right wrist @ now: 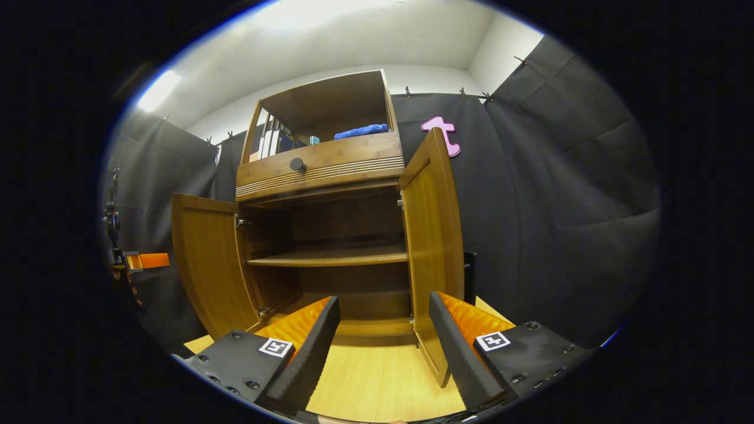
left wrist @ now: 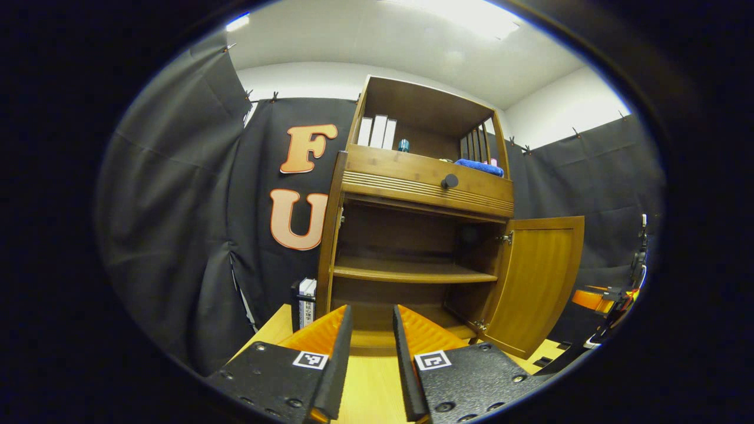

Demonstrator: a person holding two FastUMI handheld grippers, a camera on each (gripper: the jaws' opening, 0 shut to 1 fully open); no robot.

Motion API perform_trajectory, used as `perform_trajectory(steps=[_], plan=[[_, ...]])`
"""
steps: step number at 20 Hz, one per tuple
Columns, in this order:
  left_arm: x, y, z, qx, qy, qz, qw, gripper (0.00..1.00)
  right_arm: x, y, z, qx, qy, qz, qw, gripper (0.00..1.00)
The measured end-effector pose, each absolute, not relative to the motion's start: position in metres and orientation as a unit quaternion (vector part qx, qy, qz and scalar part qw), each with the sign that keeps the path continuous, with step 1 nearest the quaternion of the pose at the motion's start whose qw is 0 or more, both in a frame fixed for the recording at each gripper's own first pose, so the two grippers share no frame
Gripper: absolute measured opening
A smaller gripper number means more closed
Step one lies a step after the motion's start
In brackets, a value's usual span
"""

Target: Open the right door of the double-door shoe cabinet with the right hand, and open the left door with the left hand.

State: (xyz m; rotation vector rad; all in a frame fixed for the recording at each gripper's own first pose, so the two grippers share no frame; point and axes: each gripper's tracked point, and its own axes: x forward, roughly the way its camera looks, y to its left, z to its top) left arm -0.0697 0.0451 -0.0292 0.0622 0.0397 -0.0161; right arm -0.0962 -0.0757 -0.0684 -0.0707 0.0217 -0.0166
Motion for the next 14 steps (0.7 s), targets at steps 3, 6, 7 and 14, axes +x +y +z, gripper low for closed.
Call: perform_trajectory(steps=[3, 6, 7, 14], plan=[[-0.069, 0.033, -0.024, 0.037, 0.013, -0.010, 0.999, 0.58, -0.098, -0.085, -0.062, -0.037, 0.006, -0.015, 0.999, 0.98], [-0.066, 0.019, -0.021, 0.037, 0.013, -0.015, 0.999, 0.64, -0.098, -0.092, -0.058, -0.042, 0.004, -0.018, 0.999, 1.00], [-0.066, 0.014, -0.019, 0.037, 0.012, -0.017, 0.999, 0.71, -0.098, -0.093, -0.057, -0.043, 0.003, -0.019, 0.999, 1.00], [-0.062, -0.025, -0.004, 0.037, -0.001, -0.029, 0.999, 0.86, -0.103, -0.101, -0.041, -0.046, -0.002, -0.021, 0.999, 1.00]])
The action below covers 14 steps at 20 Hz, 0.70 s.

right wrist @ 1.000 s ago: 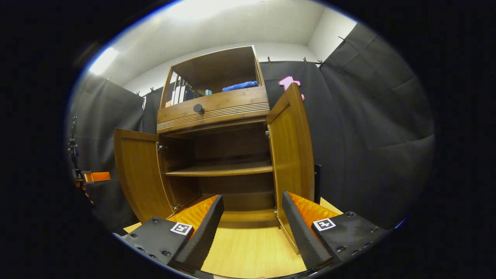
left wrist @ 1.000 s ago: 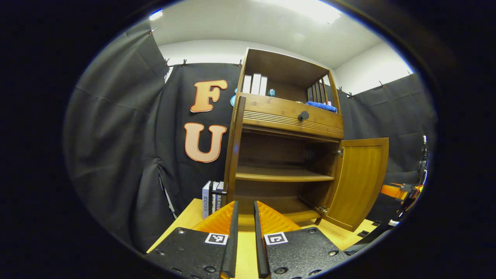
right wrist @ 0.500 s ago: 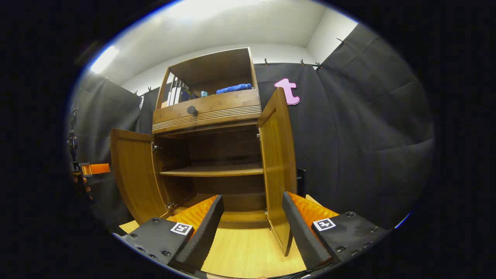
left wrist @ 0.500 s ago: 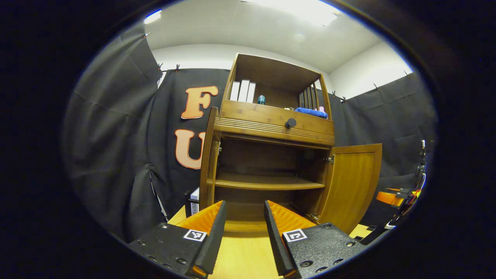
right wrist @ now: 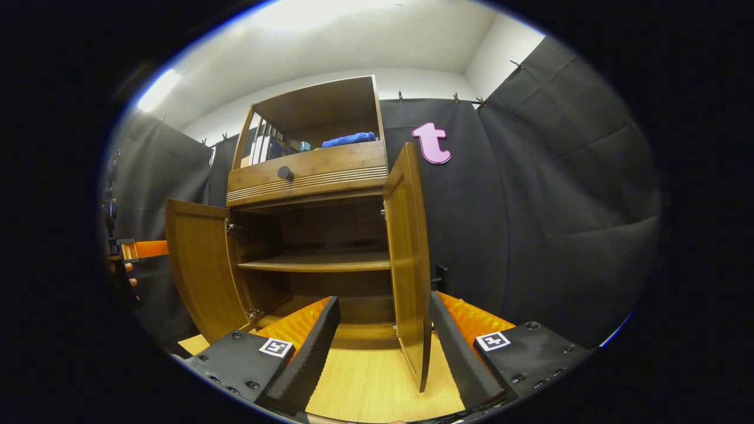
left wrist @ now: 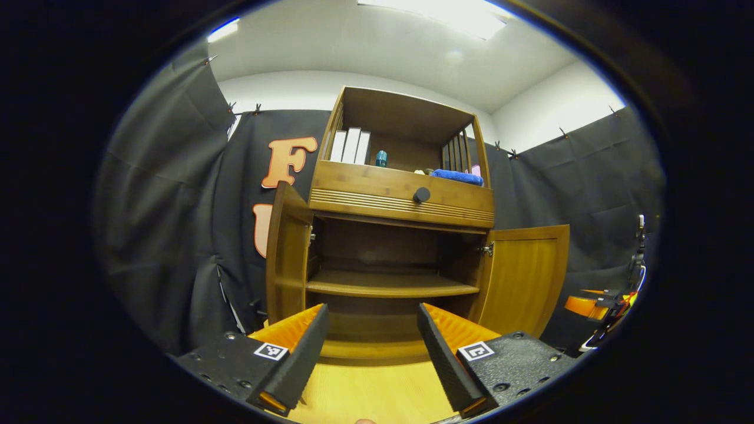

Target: Open the right door of the double-door shoe cabinet with the right hand, and open the left door with the left hand.

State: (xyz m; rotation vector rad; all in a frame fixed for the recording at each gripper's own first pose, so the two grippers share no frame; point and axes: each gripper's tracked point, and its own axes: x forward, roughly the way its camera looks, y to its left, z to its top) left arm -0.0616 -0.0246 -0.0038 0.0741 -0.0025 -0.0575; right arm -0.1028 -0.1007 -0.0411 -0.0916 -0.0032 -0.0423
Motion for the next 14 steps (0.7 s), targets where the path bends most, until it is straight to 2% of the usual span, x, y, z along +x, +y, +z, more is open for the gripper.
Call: perform_trajectory(steps=[1, 3, 7, 8, 14], plan=[[-0.062, -0.033, -0.002, 0.034, -0.001, -0.033, 0.999, 0.92, -0.104, -0.101, -0.037, -0.051, -0.005, -0.022, 0.998, 1.00], [-0.059, -0.047, -0.001, 0.031, 0.004, -0.042, 0.999, 0.92, -0.106, -0.096, -0.032, -0.053, -0.004, -0.015, 0.998, 0.98], [-0.058, -0.068, 0.003, 0.040, 0.005, -0.055, 0.998, 0.92, -0.110, -0.097, -0.021, -0.061, -0.009, -0.014, 0.998, 0.97], [-0.057, -0.072, 0.003, 0.042, 0.005, -0.058, 0.997, 0.92, -0.111, -0.099, -0.019, -0.061, -0.012, -0.015, 0.998, 1.00], [-0.052, -0.081, 0.005, 0.044, 0.006, -0.062, 0.997, 0.92, -0.113, -0.108, -0.012, -0.058, -0.022, -0.019, 0.998, 0.98]])
